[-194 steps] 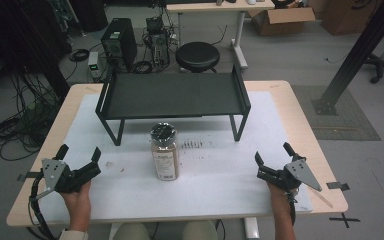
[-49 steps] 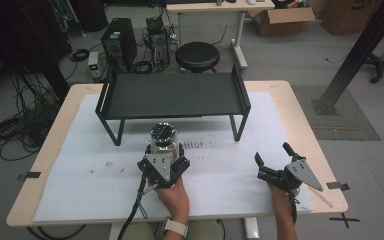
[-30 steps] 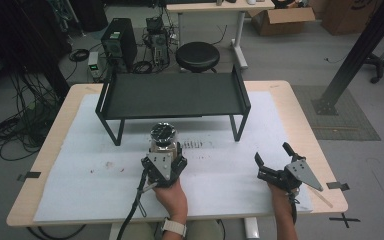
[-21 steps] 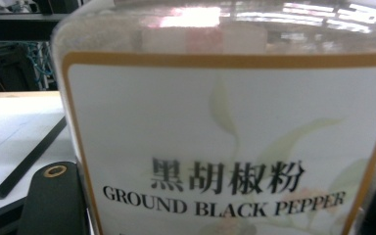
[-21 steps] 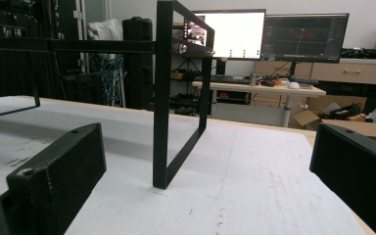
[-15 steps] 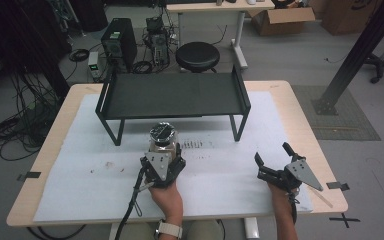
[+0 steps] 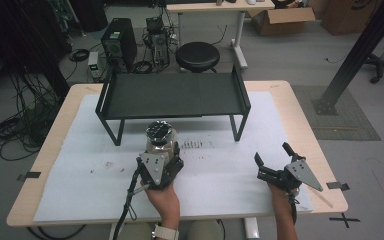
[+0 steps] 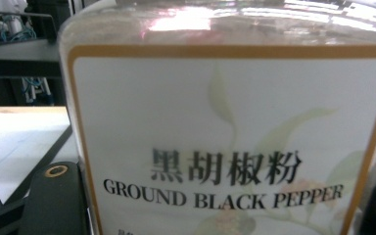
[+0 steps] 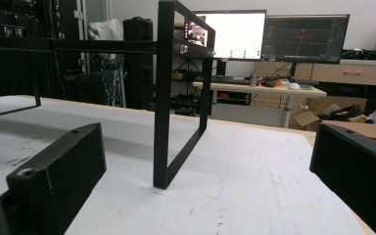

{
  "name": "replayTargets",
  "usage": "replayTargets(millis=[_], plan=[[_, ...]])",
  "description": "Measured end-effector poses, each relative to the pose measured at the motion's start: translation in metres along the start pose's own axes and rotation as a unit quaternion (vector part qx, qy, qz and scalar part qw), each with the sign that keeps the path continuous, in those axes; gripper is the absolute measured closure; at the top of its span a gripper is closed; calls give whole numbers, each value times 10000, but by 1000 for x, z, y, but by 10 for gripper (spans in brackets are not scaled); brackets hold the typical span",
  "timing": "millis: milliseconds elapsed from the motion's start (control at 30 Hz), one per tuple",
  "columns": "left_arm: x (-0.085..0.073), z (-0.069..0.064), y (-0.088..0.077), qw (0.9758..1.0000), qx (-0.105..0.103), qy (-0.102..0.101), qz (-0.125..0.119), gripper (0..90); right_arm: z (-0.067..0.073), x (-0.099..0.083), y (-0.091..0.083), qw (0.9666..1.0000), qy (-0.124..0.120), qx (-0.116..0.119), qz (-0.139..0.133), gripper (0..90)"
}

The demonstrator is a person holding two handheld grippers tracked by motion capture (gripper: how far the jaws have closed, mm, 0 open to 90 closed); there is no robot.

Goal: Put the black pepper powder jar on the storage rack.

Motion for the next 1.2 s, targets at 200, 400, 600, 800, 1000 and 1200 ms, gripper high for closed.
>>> replayTargets(millis=[200,400,600,800,1000,1200], plan=[[14,5,-7,9998,-20,-111,-141,254,0,0,0,10000,1,4,3,0],[27,8,-10,9995,-33,-209,-251,254,0,0,0,10000,-2,2,3,0],[40,11,-13,9989,-41,-273,-366,254,0,0,0,10000,-4,7,6,0],[54,13,-15,9984,-50,-300,-486,254,0,0,0,10000,-5,3,9,0],[68,15,-15,9977,-42,-318,-603,253,0,0,0,10000,1,-2,13,0],[83,14,-12,9968,-51,-307,-736,254,0,0,0,10000,9,-1,23,0]])
Point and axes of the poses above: each handheld gripper's, and its own axes: y roughly forward along the jaws, x roughly out of its top, z roughly to its left, the point moved 10 cm from there along y, roughly forward along the jaws, and after that the axes turned 10 degrees about x, right-handed, at the moved point
